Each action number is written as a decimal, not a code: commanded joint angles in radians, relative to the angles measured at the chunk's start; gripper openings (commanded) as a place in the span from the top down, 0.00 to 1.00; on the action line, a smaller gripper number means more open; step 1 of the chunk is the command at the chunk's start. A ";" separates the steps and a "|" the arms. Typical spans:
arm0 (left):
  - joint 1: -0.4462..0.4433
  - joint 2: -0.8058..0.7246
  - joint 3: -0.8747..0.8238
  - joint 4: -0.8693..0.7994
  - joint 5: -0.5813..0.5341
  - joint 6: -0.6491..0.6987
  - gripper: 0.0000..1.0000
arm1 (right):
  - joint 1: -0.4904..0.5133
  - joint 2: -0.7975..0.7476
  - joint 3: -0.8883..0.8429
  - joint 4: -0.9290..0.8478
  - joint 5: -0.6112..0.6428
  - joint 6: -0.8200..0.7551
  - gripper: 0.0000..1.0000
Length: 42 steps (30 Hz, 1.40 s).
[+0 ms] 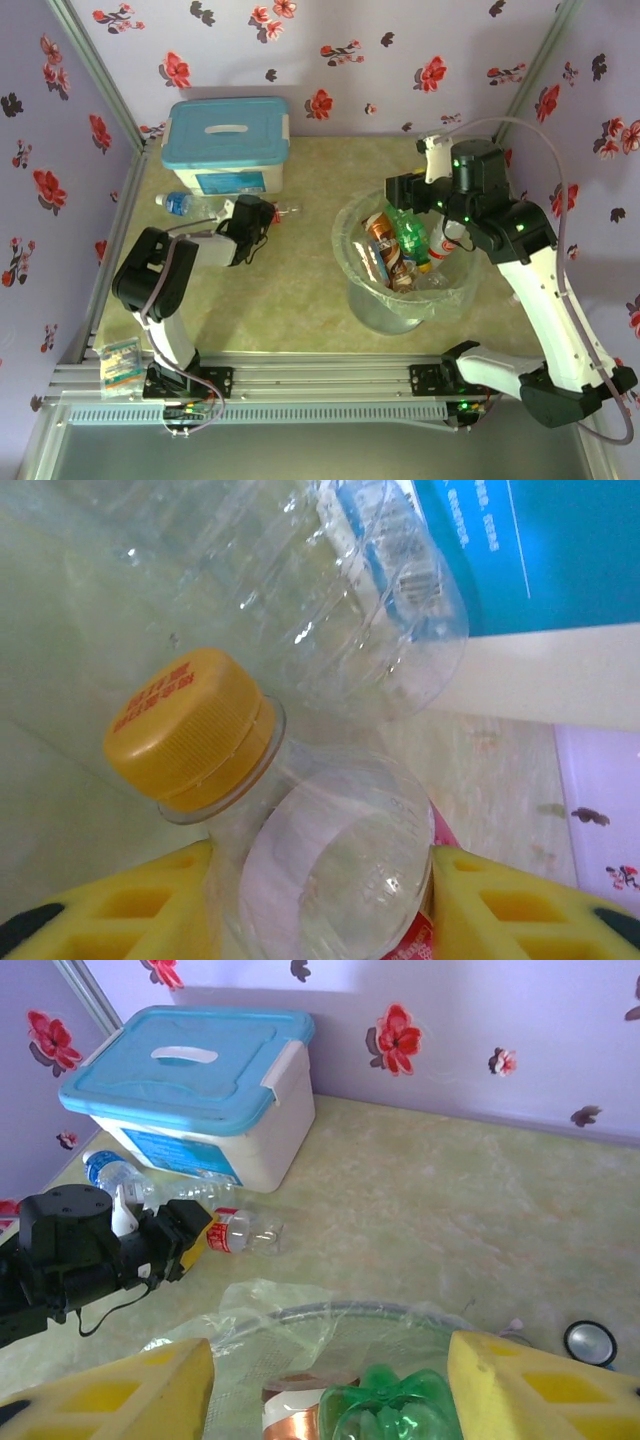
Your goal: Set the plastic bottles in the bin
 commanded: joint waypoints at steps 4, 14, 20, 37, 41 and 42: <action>-0.021 -0.229 -0.014 -0.154 0.019 0.153 0.51 | -0.003 0.015 0.003 0.035 -0.146 0.006 0.36; -0.026 -0.533 0.091 -0.470 0.115 0.430 0.52 | 0.100 0.124 0.114 -0.026 -0.224 -0.064 0.37; -0.024 -0.596 0.185 -0.534 0.356 0.502 0.54 | 0.184 0.254 0.248 -0.069 -0.255 -0.102 0.32; -0.034 -0.692 0.124 -0.337 0.576 0.503 0.58 | 0.244 0.641 0.532 -0.223 -0.413 -0.155 0.18; -0.036 -0.705 0.104 -0.305 0.575 0.485 0.59 | 0.244 0.672 0.526 -0.196 -0.448 -0.137 0.22; -0.035 -0.708 0.104 -0.304 0.572 0.488 0.59 | 0.244 0.682 0.536 -0.202 -0.455 -0.137 0.24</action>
